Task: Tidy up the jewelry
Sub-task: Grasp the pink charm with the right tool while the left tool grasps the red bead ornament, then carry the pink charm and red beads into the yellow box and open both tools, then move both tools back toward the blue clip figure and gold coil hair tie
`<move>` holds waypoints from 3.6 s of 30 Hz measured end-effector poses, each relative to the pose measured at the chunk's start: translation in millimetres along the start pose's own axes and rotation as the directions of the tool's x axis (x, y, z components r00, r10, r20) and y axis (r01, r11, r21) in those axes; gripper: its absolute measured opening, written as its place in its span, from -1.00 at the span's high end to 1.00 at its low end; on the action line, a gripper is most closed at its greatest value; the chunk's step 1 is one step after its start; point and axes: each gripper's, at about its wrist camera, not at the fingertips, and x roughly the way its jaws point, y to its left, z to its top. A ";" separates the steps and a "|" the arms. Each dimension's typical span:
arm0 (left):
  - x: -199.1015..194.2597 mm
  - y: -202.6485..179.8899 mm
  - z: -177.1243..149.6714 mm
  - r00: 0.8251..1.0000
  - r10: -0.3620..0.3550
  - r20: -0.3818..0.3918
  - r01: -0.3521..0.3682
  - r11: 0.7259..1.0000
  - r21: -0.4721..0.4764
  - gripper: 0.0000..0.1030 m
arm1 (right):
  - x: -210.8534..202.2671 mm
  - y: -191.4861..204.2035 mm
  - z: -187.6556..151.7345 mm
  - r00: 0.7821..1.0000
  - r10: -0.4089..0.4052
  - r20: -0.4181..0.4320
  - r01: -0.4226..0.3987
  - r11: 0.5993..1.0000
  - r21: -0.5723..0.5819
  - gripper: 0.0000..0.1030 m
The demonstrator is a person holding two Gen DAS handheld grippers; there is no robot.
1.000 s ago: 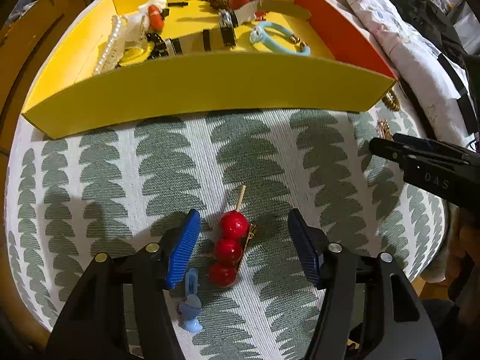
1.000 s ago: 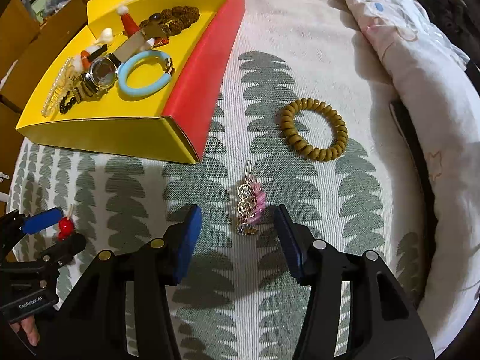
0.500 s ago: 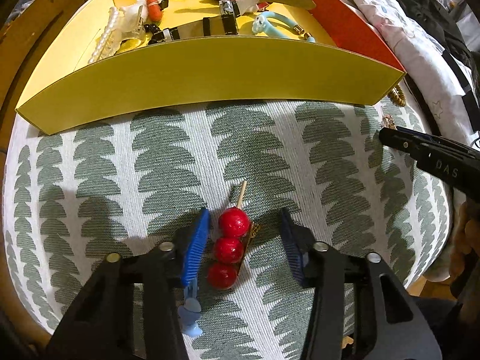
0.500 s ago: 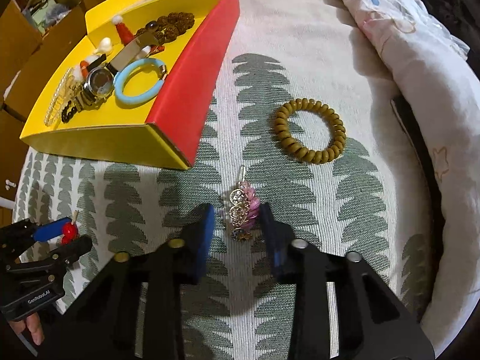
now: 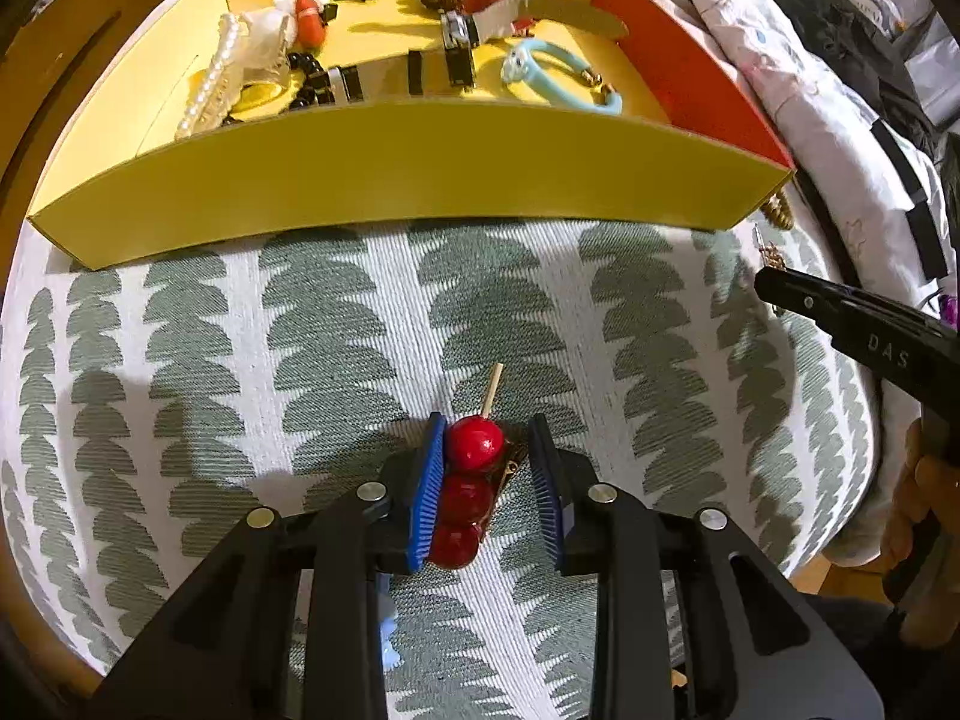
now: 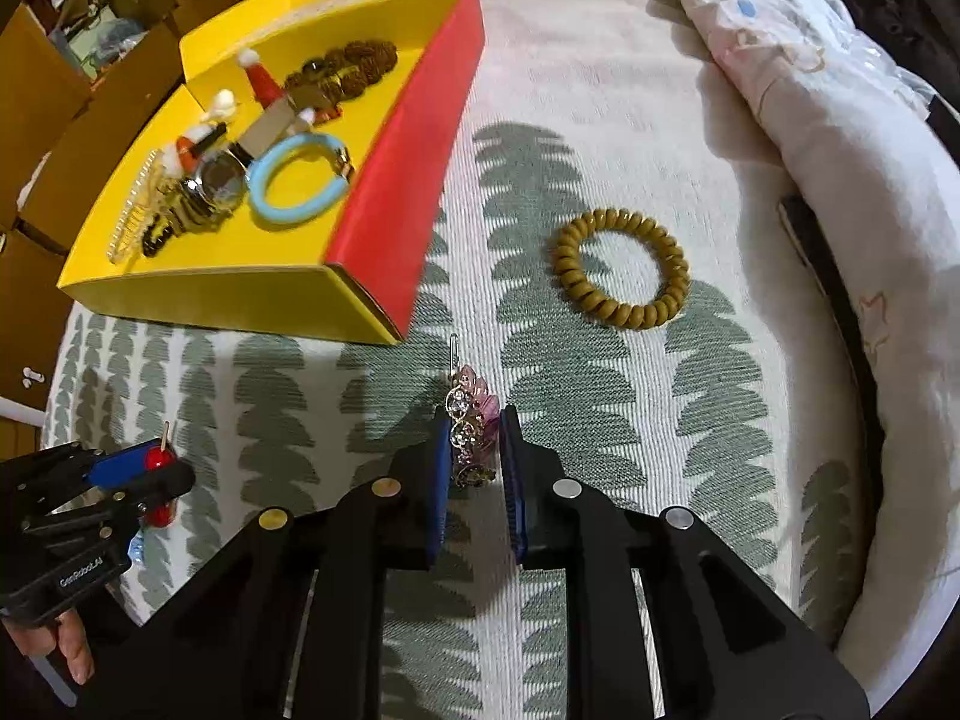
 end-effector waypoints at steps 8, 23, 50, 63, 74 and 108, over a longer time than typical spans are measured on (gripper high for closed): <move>-25.2 -3.0 2.6 0.997 -0.057 0.044 0.057 0.998 0.004 0.45 | -30.1 -9.1 -3.5 0.998 0.051 0.048 -0.053 0.998 0.032 0.67; -98.1 29.9 62.2 0.968 -0.117 0.224 0.138 0.987 -0.083 0.45 | -75.1 36.7 40.7 0.966 0.189 0.176 -0.185 0.982 -0.036 0.67; -4.8 83.1 185.3 0.980 -0.131 0.150 0.164 0.958 -0.233 0.45 | 26.0 84.4 109.3 0.977 0.209 0.043 -0.205 0.975 -0.087 0.67; 2.6 87.6 185.4 0.983 -0.121 0.142 0.153 0.958 -0.242 0.45 | 17.5 88.3 106.4 0.965 0.259 0.040 -0.254 0.962 -0.100 0.67; 8.8 86.8 187.5 0.984 -0.117 0.133 0.147 0.958 -0.245 0.45 | 47.7 107.3 98.6 0.974 0.225 -0.041 -0.228 0.963 -0.145 0.67; -81.9 68.9 33.6 0.980 0.057 0.191 -0.041 0.995 -0.091 -0.14 | -57.5 48.2 71.6 0.960 0.199 0.198 -0.186 0.979 -0.081 0.07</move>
